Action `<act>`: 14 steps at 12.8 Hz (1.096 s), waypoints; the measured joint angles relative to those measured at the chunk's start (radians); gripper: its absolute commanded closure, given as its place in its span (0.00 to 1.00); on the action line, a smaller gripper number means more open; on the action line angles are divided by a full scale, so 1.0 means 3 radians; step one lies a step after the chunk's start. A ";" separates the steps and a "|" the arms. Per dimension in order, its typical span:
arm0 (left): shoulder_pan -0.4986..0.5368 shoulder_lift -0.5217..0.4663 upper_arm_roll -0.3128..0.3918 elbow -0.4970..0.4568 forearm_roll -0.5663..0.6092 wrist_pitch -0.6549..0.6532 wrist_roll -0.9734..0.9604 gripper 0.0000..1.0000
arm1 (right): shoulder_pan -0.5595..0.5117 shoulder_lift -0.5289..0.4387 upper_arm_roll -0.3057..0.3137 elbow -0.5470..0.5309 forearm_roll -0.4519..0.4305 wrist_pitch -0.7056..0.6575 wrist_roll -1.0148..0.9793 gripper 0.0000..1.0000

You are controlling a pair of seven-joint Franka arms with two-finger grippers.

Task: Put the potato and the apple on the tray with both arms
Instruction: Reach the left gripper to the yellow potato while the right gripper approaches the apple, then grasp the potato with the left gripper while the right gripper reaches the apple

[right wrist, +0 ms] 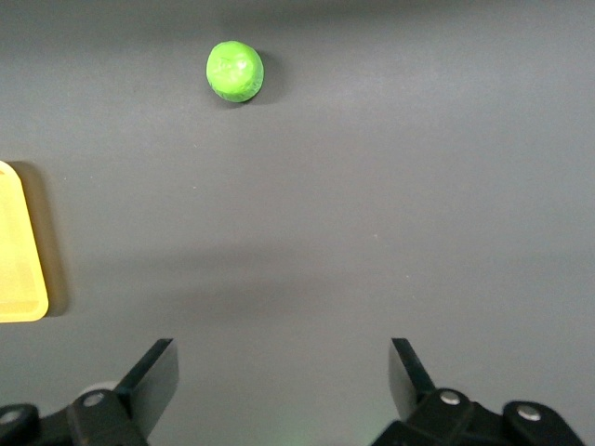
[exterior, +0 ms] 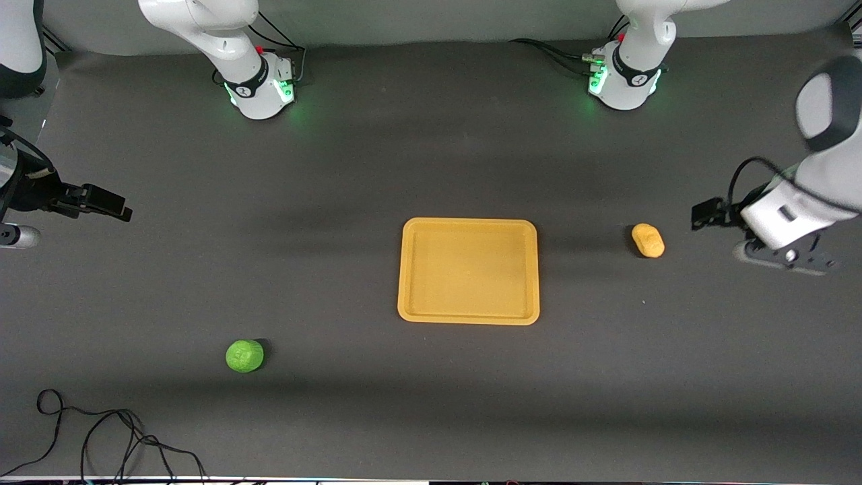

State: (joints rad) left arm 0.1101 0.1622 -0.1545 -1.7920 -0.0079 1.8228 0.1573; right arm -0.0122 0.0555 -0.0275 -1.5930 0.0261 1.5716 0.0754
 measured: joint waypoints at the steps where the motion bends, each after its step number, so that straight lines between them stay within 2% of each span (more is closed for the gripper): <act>1: 0.0001 0.0175 0.0002 -0.0094 -0.0001 0.0179 -0.0005 0.00 | 0.0005 0.0006 0.0002 -0.0001 0.0000 0.0008 -0.0002 0.00; 3: 0.0008 0.0492 0.0009 -0.0303 -0.0005 0.0509 -0.0128 0.00 | 0.0060 0.0036 0.0013 -0.0003 0.0000 0.0130 -0.0015 0.00; 6: 0.0014 0.0724 0.0015 -0.0782 -0.0010 0.1130 -0.0467 0.00 | 0.0268 0.0144 0.0022 -0.0005 0.0000 0.0323 -0.0016 0.00; 9: 0.0024 0.0870 0.0068 -0.0907 -0.0012 0.1151 -0.0603 0.00 | 0.0348 0.0198 0.0024 0.0014 0.0000 0.0363 -0.0015 0.00; 11: 0.0059 0.0860 0.0101 -0.0928 -0.0012 0.0988 -0.0701 0.03 | 0.0339 0.0354 0.0022 0.0256 0.0000 0.0387 -0.0015 0.00; 12: 0.0068 0.0854 0.0102 -0.0933 -0.0012 0.0949 -0.0763 0.46 | 0.0333 0.0516 0.0021 0.0489 0.0000 0.0372 -0.0015 0.00; 13: 0.0067 0.0854 0.0101 -0.0937 -0.0012 0.0948 -0.0814 0.63 | 0.0329 0.0704 0.0021 0.0730 0.0000 0.0325 -0.0015 0.00; 14: 0.0066 0.0853 0.0098 -0.0938 -0.0012 0.0948 -0.0858 0.68 | 0.0328 0.0889 0.0020 0.0943 0.0000 0.0303 -0.0015 0.00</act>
State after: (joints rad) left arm 0.1299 0.4182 -0.1252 -2.0734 -0.0116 2.1071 -0.1003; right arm 0.0861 0.3223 -0.0214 -1.3101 0.0261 1.6626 0.0708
